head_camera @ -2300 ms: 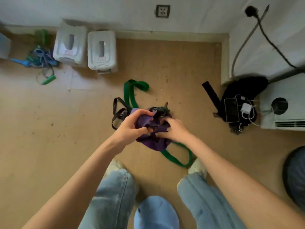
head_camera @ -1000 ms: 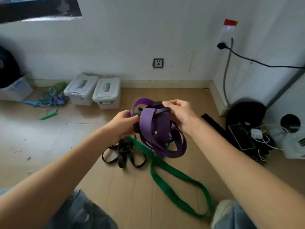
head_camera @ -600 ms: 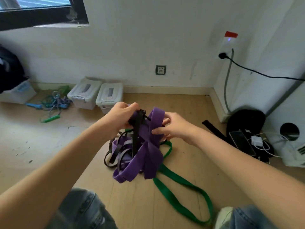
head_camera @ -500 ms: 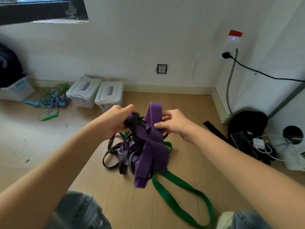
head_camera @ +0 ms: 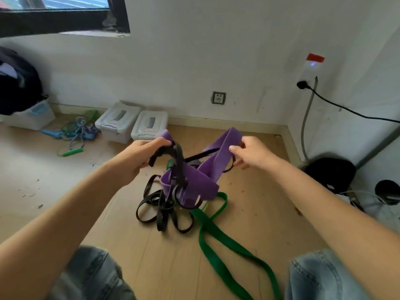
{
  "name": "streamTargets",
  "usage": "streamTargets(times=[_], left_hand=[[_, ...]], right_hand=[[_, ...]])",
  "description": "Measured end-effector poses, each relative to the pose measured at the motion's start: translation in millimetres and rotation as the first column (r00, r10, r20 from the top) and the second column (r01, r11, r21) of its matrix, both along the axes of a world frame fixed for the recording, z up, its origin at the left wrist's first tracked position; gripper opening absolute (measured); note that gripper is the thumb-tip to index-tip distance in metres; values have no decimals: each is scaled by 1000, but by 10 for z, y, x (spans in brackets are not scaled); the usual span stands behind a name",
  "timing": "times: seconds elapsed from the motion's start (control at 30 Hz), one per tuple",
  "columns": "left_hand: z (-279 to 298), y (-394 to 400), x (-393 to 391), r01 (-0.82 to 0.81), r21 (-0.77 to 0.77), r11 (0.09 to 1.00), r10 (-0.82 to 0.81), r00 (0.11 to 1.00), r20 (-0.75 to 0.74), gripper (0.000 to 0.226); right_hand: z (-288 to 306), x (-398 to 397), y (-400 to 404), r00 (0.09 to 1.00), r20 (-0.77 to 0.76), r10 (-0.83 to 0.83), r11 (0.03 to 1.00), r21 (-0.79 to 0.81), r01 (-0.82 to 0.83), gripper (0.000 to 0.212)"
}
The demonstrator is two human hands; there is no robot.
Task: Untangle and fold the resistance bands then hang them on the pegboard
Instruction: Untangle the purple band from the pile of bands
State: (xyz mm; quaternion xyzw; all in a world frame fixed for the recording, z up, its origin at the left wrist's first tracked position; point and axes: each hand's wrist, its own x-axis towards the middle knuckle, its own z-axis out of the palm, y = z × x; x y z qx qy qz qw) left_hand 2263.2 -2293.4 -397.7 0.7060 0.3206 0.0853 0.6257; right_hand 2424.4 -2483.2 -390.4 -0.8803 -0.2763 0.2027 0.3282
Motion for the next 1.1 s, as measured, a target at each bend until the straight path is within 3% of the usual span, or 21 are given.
streamTargets(times=[0.07, 0.1, 0.17, 0.23, 0.3, 0.33, 0.43, 0.5, 0.53, 0.6, 0.63, 0.7, 0.77, 0.83, 0.87, 0.93, 1.0, 1.07, 1.1], left_hand=[[37, -107, 28, 5, -310, 951, 18, 997, 70, 23], [34, -175, 53, 37, -367, 929, -14, 998, 64, 23], [41, -296, 90, 107, -417, 903, -84, 994, 73, 25], [73, -319, 101, 218, -478, 851, -148, 972, 180, 33], [129, -239, 102, 277, -520, 808, -117, 940, 319, 32], [165, -189, 96, 280, -536, 797, -70, 923, 378, 29], [127, -92, 87, 142, -413, 900, 17, 934, 358, 19], [19, -155, 73, 95, -351, 932, -17, 976, 217, 20], [-31, -204, 80, 116, -369, 922, -54, 983, 173, 22], [-101, -276, 121, 97, -407, 908, -33, 986, 160, 27], [-117, -268, 149, 38, -417, 908, 34, 986, 165, 28], [-111, -239, 183, -64, -449, 891, 160, 971, 179, 22], [-71, -271, 197, -33, -517, 855, 170, 960, 220, 18], [-34, -303, 210, 10, -542, 840, 183, 936, 301, 19], [-20, -310, 207, -1, -502, 865, 190, 926, 326, 25], [-33, -262, 139, -10, -264, 964, 89, 954, 286, 45], [-119, -310, 31, 222, -54, 974, -217, 973, 80, 59], [-262, -469, -45, 433, -86, 897, -438, 897, -59, 53], [-300, -523, -67, 421, -84, 903, -426, 903, -52, 45]], right_hand=[[4, -56, -98, 985, 1, 172, 946, -278, -165, 40], [20, -87, -131, 964, -37, 264, 930, -254, -264, 50], [121, -257, -147, 875, -244, 417, 902, -9, -432, 65], [117, -420, -93, 806, -300, 511, 852, 53, -521, 71], [1, -556, -12, 826, -305, 474, 875, 59, -480, 65], [-29, -625, 30, 827, -341, 448, 894, 136, -428, 53], [47, -598, 118, 854, -408, 321, 881, 460, -112, 3], [176, -402, 115, 817, -523, 243, 750, 635, 184, 22], [206, -310, 104, 812, -526, 254, 712, 670, 211, 22], [164, -270, 82, 869, -413, 272, 837, 547, -3, 6], [80, -300, 61, 894, -342, 288, 909, 391, -143, 15], [-63, -409, 69, 872, -373, 317, 948, 166, -273, 41], [-122, -506, 103, 887, -314, 340, 939, 163, -302, 50], [-122, -475, 108, 957, -99, 272, 950, 189, -250, 39], [-98, -445, 97, 977, -64, 206, 959, 212, -188, 34], [-52, -395, 83, 974, -188, 126, 937, 345, -54, 31], [20, -395, 82, 940, -316, 131, 864, 501, 48, 28], [70, -391, 96, 893, -418, 166, 781, 609, 140, 22], [86, -392, 101, 863, -467, 194, 741, 646, 183, 21]])
